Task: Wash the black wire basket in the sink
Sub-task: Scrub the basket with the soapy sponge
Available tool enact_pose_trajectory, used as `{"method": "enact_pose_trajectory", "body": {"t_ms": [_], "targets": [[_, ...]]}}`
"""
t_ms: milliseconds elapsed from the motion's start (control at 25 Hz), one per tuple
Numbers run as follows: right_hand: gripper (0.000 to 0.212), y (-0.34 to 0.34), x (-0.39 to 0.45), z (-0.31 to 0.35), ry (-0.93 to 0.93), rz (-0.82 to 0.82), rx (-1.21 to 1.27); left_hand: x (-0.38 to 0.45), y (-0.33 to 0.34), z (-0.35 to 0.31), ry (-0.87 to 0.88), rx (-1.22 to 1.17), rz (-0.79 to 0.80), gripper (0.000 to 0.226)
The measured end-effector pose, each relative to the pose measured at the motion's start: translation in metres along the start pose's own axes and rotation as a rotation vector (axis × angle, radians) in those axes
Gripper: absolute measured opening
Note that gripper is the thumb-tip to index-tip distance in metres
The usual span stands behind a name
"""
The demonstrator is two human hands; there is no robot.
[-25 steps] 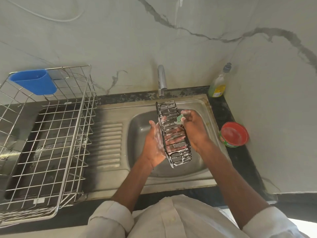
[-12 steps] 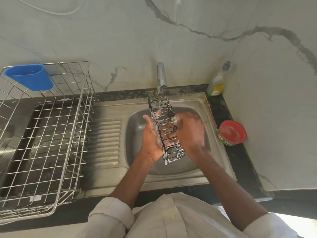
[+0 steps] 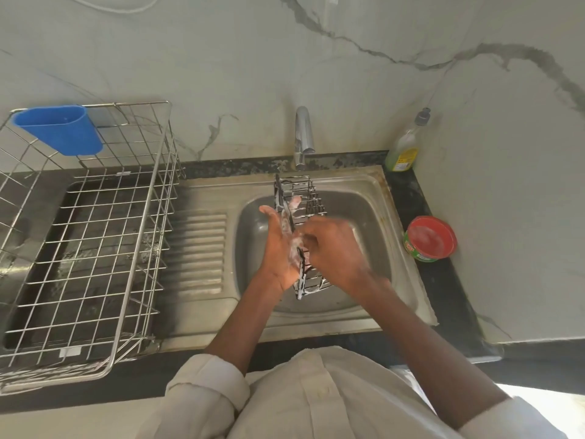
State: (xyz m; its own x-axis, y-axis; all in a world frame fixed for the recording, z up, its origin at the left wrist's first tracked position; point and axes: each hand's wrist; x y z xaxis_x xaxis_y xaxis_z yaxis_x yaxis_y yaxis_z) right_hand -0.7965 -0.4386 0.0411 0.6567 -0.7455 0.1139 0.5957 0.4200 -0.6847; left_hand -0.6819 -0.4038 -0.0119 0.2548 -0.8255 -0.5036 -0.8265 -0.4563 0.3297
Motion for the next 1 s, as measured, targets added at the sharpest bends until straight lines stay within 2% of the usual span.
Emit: {"method": "enact_pose_trajectory", "body": {"t_ms": [80, 240, 280, 440, 560, 680, 760, 880, 960, 1000], "targets": [[0.029, -0.01, -0.02, -0.008, -0.031, 0.02, 0.035, 0.002, -0.004, 0.001, 0.034, -0.04, -0.022, 0.101], [0.032, -0.017, -0.015, -0.026, 0.333, -0.244, -0.103, -0.001, 0.0, 0.004, 0.056, -0.064, 0.019, 0.088], [0.034, -0.013, -0.014, -0.021, 0.322, -0.242, -0.1, 0.0, 0.0, 0.009, 0.059, -0.05, 0.008, 0.085], [0.032, 0.003, -0.019, -0.007, 0.065, -0.073, -0.024, -0.001, 0.0, 0.02, 0.08, 0.062, -0.018, 0.077], [0.03, -0.015, -0.002, -0.022, 0.223, -0.174, -0.028, -0.006, 0.005, 0.02, 0.066, 0.166, 0.061, 0.067], [0.038, -0.028, 0.027, -0.037, 0.322, -0.248, -0.029, -0.007, 0.008, 0.019, 0.038, 0.177, 0.083, 0.073], [0.036, -0.027, 0.031, -0.032, 0.303, -0.176, -0.031, -0.005, 0.005, 0.019, 0.0, 0.125, 0.074, 0.081], [0.038, -0.015, 0.003, -0.019, 0.119, -0.059, -0.114, 0.003, 0.0, 0.021, -0.034, 0.065, 0.074, 0.088], [0.041, -0.015, -0.015, -0.021, 0.052, -0.079, -0.16, 0.006, -0.001, 0.017, -0.026, 0.018, 0.085, 0.092], [0.045, -0.017, -0.018, -0.027, 0.077, -0.131, -0.179, 0.008, -0.002, 0.015, -0.021, -0.024, 0.089, 0.095]]}}
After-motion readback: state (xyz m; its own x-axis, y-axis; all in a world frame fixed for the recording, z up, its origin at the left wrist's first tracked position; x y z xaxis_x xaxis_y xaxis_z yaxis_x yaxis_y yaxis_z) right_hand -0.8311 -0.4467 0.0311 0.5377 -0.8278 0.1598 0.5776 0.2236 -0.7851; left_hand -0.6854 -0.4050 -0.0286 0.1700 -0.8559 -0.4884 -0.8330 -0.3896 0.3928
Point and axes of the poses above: each hand's wrist, its own x-axis towards the middle knuckle, its own y-axis out of the palm, z = x × y, and after that the axes turned 9 degrees about x, right-handed
